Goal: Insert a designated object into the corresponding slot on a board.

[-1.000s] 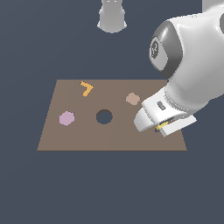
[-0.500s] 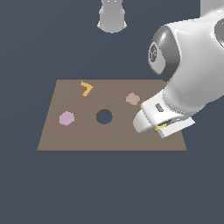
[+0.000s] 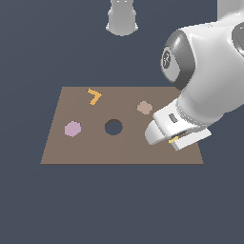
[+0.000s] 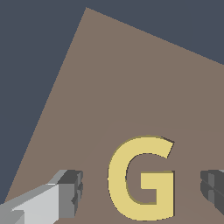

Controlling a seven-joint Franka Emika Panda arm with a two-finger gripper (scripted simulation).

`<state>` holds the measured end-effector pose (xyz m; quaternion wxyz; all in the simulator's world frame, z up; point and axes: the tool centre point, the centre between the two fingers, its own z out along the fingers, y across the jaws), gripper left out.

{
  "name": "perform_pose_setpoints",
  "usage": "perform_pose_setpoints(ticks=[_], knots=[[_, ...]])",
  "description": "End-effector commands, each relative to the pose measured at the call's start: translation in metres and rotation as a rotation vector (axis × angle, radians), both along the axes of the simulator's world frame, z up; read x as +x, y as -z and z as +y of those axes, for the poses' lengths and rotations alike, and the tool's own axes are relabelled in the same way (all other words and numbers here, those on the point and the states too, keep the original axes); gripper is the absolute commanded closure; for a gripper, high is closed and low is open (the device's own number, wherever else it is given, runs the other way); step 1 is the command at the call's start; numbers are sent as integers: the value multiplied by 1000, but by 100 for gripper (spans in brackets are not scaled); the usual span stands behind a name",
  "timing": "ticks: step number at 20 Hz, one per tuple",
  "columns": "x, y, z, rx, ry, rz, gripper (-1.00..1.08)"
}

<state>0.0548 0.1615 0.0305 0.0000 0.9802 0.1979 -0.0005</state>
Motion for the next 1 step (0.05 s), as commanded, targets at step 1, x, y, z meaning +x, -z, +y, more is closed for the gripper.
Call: perform_pose_setpoints(ticks=[1], knots=[[0, 0, 0, 0, 0, 0, -92]])
